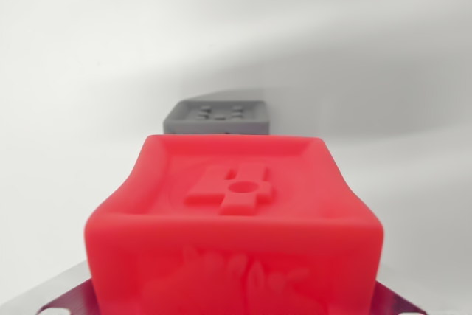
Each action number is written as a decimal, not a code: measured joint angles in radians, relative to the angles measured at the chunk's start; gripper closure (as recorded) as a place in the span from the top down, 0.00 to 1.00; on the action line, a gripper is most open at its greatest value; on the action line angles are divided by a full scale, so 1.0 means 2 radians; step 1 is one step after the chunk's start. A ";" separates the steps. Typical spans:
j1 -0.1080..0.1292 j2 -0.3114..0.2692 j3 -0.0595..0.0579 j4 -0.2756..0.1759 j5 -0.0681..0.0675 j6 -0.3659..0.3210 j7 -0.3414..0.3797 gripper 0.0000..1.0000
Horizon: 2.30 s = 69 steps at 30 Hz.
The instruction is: Destack cube
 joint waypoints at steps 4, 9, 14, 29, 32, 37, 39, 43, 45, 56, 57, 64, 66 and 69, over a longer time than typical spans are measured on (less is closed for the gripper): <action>-0.004 0.003 -0.004 0.004 0.000 -0.001 -0.009 0.00; -0.008 0.009 -0.009 0.010 -0.001 -0.001 -0.020 0.00; -0.013 0.013 -0.015 0.016 -0.001 -0.002 -0.032 0.00; -0.028 0.029 -0.031 0.037 -0.001 -0.008 -0.070 0.00; -0.031 0.032 -0.033 0.040 -0.001 -0.008 -0.075 0.00; -0.036 0.039 -0.038 0.049 -0.001 -0.010 -0.089 0.00; -0.038 0.041 -0.040 0.051 -0.001 -0.011 -0.092 0.00; -0.042 0.046 -0.043 0.058 -0.001 -0.013 -0.103 0.00; -0.044 0.048 -0.045 0.061 -0.001 -0.014 -0.107 0.00; -0.056 0.062 -0.053 0.081 -0.001 -0.019 -0.134 0.00; -0.057 0.064 -0.054 0.083 -0.001 -0.019 -0.136 0.00; -0.065 0.073 -0.058 0.095 0.000 -0.023 -0.152 0.00; -0.067 0.076 -0.058 0.099 0.000 -0.024 -0.157 0.00; -0.071 0.079 -0.060 0.105 0.000 -0.026 -0.163 0.00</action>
